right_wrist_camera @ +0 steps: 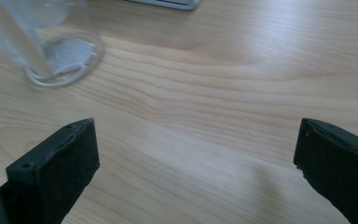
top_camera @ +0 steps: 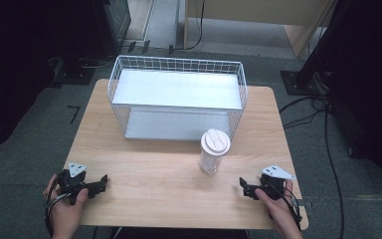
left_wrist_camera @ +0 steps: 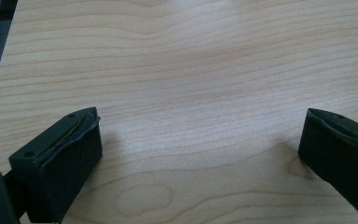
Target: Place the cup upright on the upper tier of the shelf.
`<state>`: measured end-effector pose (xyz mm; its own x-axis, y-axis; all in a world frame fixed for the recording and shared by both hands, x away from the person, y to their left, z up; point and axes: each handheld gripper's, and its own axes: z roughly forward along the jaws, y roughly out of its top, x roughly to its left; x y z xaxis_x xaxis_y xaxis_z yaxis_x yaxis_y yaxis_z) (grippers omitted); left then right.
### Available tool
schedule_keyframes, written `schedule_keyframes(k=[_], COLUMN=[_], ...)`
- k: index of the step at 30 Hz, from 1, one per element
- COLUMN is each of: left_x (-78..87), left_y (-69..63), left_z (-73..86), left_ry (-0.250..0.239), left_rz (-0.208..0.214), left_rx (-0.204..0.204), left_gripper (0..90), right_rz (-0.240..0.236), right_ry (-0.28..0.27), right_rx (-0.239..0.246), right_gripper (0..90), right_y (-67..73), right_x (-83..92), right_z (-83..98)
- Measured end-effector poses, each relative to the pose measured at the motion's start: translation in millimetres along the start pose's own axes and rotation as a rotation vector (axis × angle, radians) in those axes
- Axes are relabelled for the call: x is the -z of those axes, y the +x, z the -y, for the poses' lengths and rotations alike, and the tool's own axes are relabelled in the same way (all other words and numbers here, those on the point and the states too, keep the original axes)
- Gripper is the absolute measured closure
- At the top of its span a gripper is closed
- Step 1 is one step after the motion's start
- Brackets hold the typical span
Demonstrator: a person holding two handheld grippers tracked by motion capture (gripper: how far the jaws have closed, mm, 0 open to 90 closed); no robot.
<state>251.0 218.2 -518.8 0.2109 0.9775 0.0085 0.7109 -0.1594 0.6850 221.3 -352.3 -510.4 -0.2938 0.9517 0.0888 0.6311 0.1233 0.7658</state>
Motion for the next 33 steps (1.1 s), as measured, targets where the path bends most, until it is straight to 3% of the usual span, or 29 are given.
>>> schedule_keyframes(k=[13, 20, 24, 33], left_x=[0.2, 0.2, 0.2, 0.2], left_y=[0.4, 0.3, 0.3, 0.4], left_z=[0.1, 0.0, 0.0, 0.1], left_ry=[-0.001, 0.0, 0.0, 0.0], left_rz=[0.002, 0.001, 0.002, 0.002], left_rx=[0.002, 0.002, 0.002, 0.002], left_gripper=[0.0, 0.0, 0.0, 0.0], right_rz=[-0.096, -0.151, -0.176, -0.196], right_ry=[-0.023, -0.047, -0.09, -0.152], right_rx=[0.102, 0.088, 0.091, 0.075], right_gripper=[0.0, 0.0, 0.0, 0.0], right_y=[51.5, 64.5, 72.8, 86.3], right_x=[-19.4, -23.2, -22.2, -24.3], right_z=[-25.4, -35.6, -45.9, -59.6])
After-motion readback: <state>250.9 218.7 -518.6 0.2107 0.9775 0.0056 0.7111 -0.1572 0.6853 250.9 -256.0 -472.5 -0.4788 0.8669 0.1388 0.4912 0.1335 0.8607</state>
